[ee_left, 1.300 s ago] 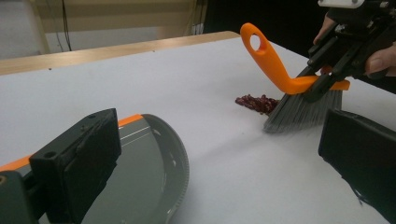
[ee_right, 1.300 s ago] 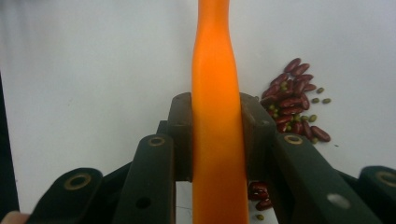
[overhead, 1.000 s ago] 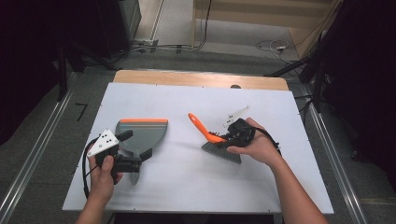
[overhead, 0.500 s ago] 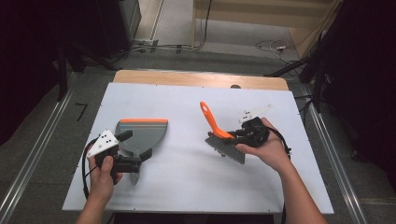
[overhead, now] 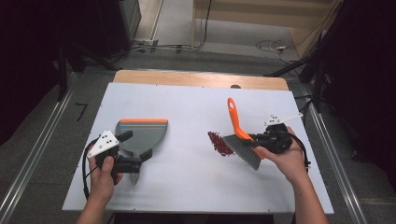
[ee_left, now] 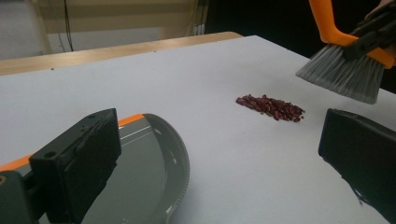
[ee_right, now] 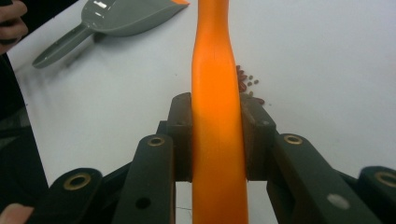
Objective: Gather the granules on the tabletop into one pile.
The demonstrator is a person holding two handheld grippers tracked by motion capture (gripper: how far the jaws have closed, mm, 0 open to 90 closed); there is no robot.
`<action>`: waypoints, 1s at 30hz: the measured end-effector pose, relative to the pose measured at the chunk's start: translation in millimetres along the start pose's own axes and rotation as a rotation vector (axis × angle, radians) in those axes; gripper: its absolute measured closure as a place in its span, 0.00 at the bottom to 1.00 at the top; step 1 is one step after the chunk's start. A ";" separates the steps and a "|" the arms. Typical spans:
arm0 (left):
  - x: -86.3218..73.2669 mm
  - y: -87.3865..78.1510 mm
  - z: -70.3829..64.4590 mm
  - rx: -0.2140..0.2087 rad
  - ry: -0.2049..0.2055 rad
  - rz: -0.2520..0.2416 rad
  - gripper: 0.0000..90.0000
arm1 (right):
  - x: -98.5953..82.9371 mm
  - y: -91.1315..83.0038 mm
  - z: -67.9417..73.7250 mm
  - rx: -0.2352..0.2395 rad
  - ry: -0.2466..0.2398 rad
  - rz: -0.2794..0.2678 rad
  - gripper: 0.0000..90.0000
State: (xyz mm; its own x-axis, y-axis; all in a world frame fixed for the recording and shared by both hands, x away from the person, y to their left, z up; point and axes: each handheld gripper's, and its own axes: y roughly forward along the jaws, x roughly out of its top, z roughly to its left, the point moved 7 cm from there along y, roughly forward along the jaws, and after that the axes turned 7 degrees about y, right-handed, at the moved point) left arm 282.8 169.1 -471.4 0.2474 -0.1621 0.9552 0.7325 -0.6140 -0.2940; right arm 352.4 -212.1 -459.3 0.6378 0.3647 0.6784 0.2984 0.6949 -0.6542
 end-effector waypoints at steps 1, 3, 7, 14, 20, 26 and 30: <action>-0.1 -0.2 0.1 0.001 -0.001 0.000 0.00 | -3.0 -2.6 -1.8 0.002 0.013 -0.009 0.76; -0.1 -1.0 0.3 -0.001 -0.003 -0.002 0.00 | -9.0 -7.8 -5.4 -0.002 0.036 -0.033 0.76; 0.7 -2.2 0.2 0.001 -0.003 -0.012 0.00 | -19.0 -19.9 -14.7 -0.022 0.074 -0.055 0.76; 2.9 -4.2 -1.3 -0.005 -0.002 -0.030 0.00 | -43.7 -37.4 -35.0 -0.023 0.188 -0.111 0.76; 4.0 -7.3 -0.3 0.000 -0.005 -0.045 0.00 | -59.5 -39.3 -55.8 -0.026 0.266 -0.124 0.76; 3.7 -8.2 0.8 0.004 -0.011 -0.050 0.00 | -61.1 -39.4 -62.2 -0.021 0.300 -0.144 0.76; 3.2 -9.1 1.7 0.008 -0.011 -0.048 0.00 | -59.9 -37.9 -61.1 -0.022 0.300 -0.142 0.76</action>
State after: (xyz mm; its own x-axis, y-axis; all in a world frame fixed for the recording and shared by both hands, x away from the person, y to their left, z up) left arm 278.0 175.4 -465.7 0.2191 -0.1243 0.9678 0.7485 -0.6149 -0.2484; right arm 346.3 -298.2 -495.6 0.7685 0.0636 0.6367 0.4128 0.7110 -0.5693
